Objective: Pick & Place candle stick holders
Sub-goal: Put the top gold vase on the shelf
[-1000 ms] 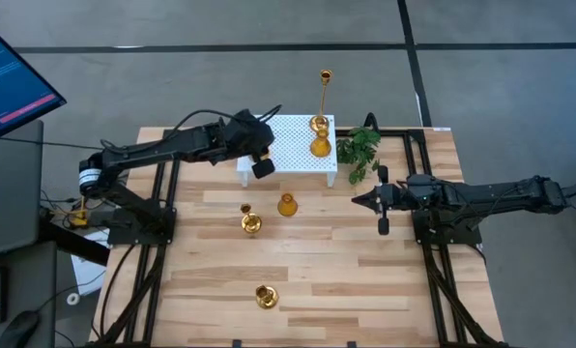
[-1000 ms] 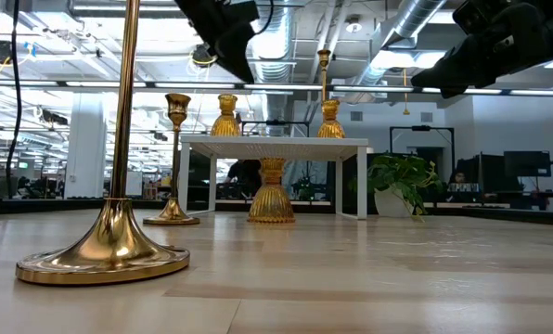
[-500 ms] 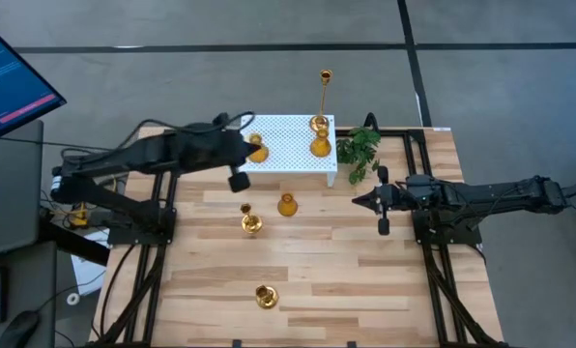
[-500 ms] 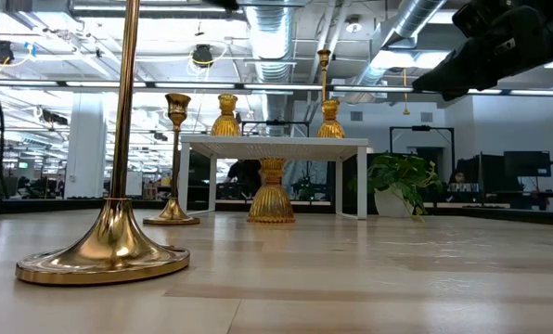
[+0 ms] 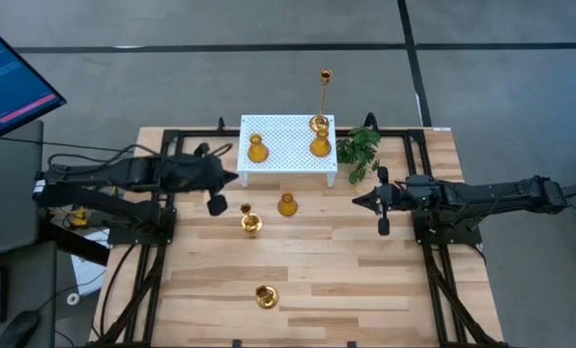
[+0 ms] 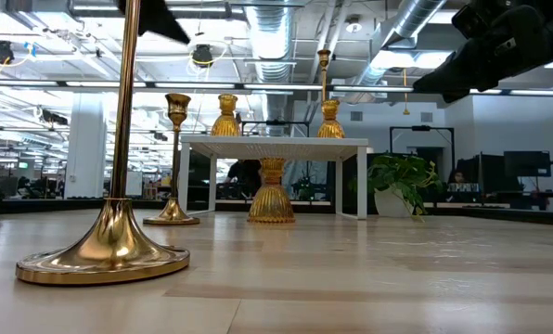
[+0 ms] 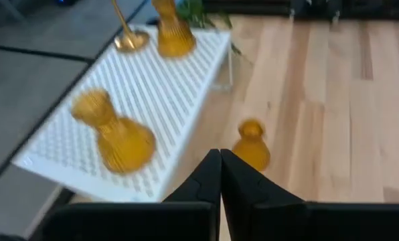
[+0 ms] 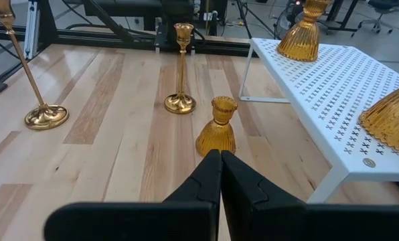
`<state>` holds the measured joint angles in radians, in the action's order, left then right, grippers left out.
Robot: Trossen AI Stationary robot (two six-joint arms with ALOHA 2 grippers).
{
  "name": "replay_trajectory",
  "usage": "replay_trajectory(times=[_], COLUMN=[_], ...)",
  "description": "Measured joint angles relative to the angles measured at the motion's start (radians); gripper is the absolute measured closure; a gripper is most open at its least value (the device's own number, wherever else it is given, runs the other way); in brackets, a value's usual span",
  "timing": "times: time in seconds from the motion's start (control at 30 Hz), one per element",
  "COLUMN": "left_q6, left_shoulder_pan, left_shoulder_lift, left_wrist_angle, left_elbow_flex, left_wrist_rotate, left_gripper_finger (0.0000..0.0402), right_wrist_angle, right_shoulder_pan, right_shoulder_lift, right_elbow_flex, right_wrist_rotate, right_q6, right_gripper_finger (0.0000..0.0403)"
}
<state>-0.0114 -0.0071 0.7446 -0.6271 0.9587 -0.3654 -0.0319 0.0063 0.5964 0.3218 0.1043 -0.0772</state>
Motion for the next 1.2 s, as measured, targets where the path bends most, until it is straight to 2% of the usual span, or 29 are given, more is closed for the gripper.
replay_trajectory(times=[0.1,0.3,0.53,0.77,0.93,1.2], left_q6=[-0.019,-0.032,0.022,0.139,0.157,0.166], left_shoulder_pan=[-0.006,-0.005,-0.005,0.008,0.073,0.189], left_shoulder_lift=[-0.037,-0.058,-0.031,-0.014,0.005,0.152], left_wrist_angle=[0.017,0.111,0.356,0.501,0.553,0.653], left_elbow_flex=[-0.073,-0.199,-0.337,-0.356,-0.355,-0.355], left_wrist_rotate=[-0.012,-0.15,-0.156,-0.163,-0.183,-0.148], left_gripper_finger=[0.0397,0.0396,0.0398,0.0398,0.0398,0.0399], right_wrist_angle=[0.0,0.0,0.0,0.001,0.001,0.002], right_shoulder_pan=[0.0,0.0,0.0,0.0,0.0,0.0], right_shoulder_lift=[0.0,0.0,0.0,0.0,0.0,0.0], right_elbow_flex=[0.0,0.0,0.0,0.0,0.0,0.0], right_wrist_rotate=[0.0,0.0,0.0,0.0,0.0,0.0], right_q6=[0.0,0.0,0.0,0.0,0.0,0.0], right_gripper_finger=[0.0403,0.0403,0.0403,0.0403,0.0403,0.0403])
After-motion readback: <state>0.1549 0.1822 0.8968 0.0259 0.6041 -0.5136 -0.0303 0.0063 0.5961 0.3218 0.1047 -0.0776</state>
